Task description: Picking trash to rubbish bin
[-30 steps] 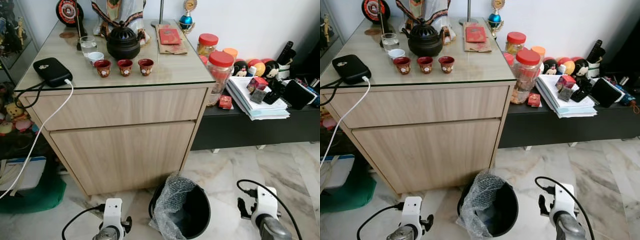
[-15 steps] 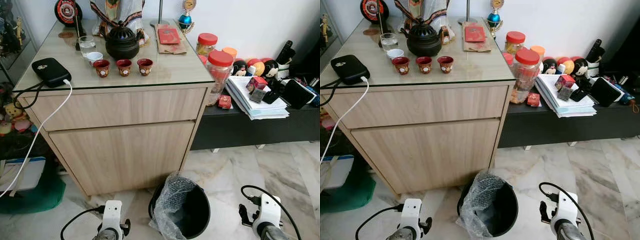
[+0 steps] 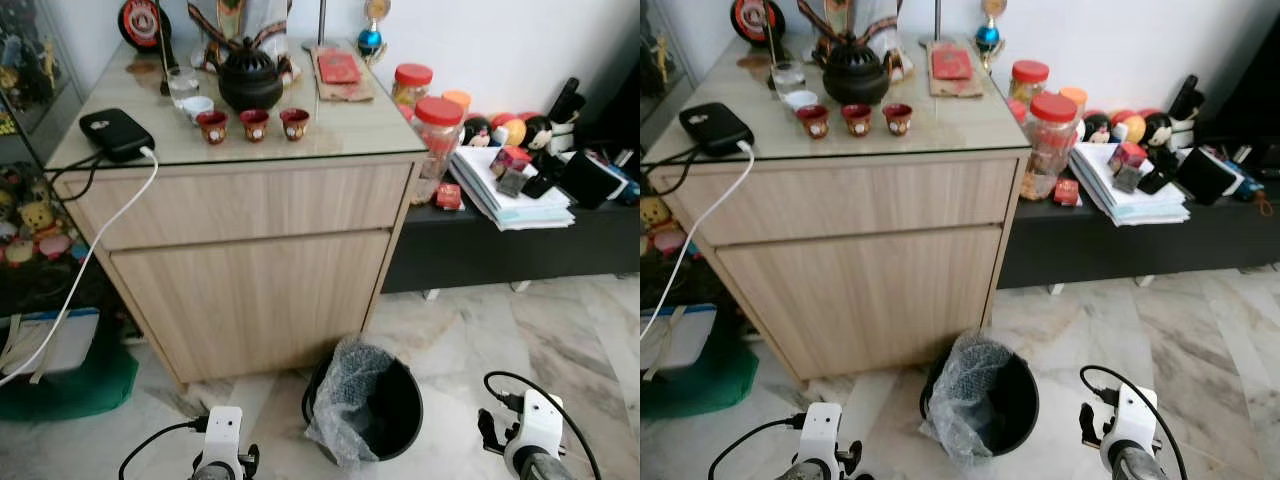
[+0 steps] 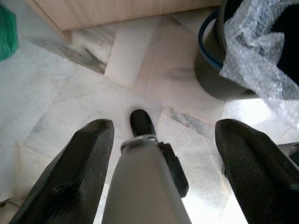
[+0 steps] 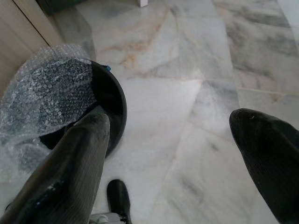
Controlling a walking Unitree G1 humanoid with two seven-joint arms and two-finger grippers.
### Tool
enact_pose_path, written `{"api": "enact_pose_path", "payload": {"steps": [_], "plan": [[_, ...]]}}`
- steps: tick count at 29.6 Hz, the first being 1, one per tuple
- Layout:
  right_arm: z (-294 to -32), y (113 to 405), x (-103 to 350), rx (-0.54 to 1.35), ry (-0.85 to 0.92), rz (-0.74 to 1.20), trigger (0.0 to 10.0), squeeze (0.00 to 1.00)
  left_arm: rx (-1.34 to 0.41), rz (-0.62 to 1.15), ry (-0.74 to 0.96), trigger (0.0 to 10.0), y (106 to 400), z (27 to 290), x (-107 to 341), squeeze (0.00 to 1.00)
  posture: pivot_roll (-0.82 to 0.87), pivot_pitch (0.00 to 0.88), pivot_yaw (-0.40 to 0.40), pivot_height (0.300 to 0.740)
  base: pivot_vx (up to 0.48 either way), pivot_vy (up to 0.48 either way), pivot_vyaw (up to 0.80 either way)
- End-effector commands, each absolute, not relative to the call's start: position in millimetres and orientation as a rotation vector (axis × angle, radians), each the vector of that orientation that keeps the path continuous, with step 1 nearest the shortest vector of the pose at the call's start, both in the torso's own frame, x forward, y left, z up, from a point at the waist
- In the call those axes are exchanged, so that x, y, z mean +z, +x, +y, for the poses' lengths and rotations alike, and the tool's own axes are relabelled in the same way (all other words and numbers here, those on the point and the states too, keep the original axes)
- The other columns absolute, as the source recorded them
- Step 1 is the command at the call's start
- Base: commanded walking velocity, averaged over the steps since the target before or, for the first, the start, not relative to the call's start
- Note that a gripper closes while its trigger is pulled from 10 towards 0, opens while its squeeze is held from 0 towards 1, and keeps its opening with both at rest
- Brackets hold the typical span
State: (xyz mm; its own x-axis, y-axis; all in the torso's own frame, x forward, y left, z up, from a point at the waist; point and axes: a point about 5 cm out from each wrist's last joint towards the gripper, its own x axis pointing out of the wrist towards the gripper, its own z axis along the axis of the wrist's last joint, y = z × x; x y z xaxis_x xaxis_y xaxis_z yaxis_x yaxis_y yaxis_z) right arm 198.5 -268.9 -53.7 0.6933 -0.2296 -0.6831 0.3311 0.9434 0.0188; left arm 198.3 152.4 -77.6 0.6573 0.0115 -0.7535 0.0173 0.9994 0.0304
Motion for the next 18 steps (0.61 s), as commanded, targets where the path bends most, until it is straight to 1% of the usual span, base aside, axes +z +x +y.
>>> {"api": "enact_pose_path", "payload": {"steps": [1,3,12,13,18], "plan": [[-270.9,197.0,-53.7,-0.340,0.160,0.733,10.0,0.00,-0.017,0.863,0.044,10.0,196.7,151.2,-78.6,0.00,-0.13,0.000,-0.051,0.740,-0.244,0.000,0.00],[-270.4,196.8,-54.0,-0.340,0.163,0.733,10.0,0.00,-0.020,0.864,0.046,10.0,196.5,151.4,-78.7,0.00,-0.13,0.000,-0.050,0.740,-0.124,0.000,0.00],[-269.7,196.8,-54.0,-0.342,0.165,0.726,10.0,0.00,-0.023,0.864,0.049,10.0,197.0,151.8,-78.5,0.00,-0.13,0.000,-0.047,0.740,-0.243,0.000,0.00],[-269.6,196.7,-54.1,-0.342,0.165,0.726,10.0,0.00,-0.022,0.864,0.048,10.0,197.1,151.9,-78.4,0.00,-0.13,0.000,-0.047,0.740,0.000,0.000,0.00],[-269.4,197.0,-53.9,-0.344,0.168,0.720,10.0,0.00,-0.023,0.860,0.048,10.0,198.5,151.8,-77.7,0.00,-0.13,0.000,-0.047,0.740,-0.260,0.000,0.00]]}}
